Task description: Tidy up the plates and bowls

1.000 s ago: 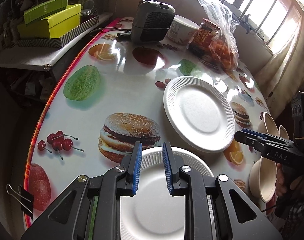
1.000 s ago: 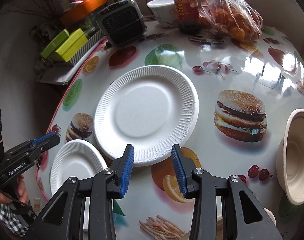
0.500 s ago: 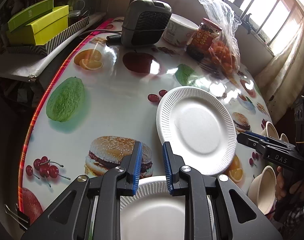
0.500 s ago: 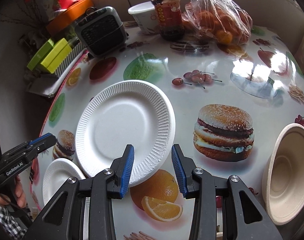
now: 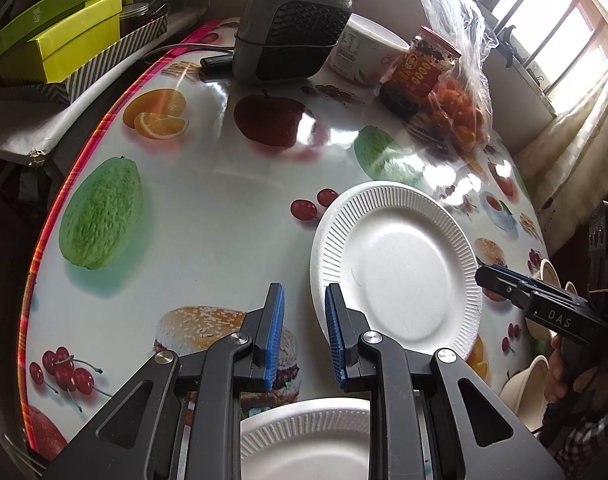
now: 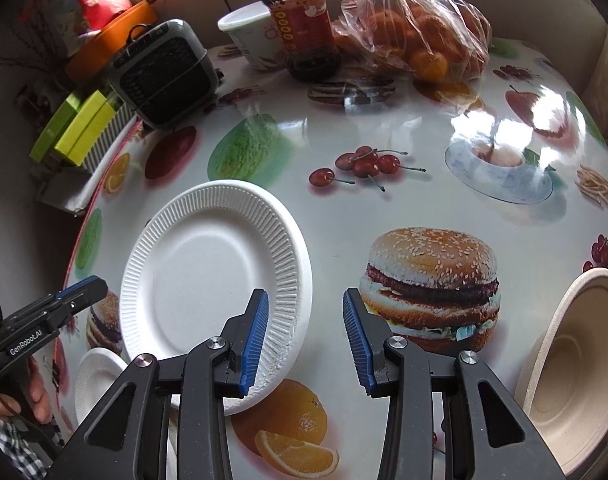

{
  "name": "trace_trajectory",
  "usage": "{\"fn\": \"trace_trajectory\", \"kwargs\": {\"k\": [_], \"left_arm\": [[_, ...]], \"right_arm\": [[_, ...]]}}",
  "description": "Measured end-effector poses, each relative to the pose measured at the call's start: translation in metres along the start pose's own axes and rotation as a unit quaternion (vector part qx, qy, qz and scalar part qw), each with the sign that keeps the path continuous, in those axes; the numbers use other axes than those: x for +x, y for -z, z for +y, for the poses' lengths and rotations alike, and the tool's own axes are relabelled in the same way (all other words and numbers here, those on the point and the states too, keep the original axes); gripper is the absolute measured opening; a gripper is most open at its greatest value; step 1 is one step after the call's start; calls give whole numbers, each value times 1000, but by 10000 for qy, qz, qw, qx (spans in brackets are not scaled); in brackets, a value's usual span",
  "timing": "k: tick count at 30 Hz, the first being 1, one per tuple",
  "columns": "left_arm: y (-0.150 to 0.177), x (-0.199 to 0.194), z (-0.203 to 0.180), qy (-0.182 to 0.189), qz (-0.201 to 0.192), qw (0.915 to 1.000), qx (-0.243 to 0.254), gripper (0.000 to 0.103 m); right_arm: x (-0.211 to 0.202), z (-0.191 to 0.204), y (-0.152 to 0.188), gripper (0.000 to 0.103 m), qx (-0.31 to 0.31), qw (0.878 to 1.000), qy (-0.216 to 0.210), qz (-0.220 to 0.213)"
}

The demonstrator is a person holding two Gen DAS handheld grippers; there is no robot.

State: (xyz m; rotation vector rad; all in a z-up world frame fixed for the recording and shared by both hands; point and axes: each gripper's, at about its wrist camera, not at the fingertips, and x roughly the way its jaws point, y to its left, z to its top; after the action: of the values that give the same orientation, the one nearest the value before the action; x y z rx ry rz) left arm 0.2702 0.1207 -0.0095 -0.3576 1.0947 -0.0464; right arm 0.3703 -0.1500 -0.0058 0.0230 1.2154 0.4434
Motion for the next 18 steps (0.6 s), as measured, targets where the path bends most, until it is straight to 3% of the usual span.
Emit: {"fn": "trace_trajectory", "kwargs": {"k": [18], "left_arm": [[-5, 16, -2, 184, 189, 9995, -143, 22]], "right_arm": [[12, -4, -3, 38, 41, 9997, -217, 123]]}}
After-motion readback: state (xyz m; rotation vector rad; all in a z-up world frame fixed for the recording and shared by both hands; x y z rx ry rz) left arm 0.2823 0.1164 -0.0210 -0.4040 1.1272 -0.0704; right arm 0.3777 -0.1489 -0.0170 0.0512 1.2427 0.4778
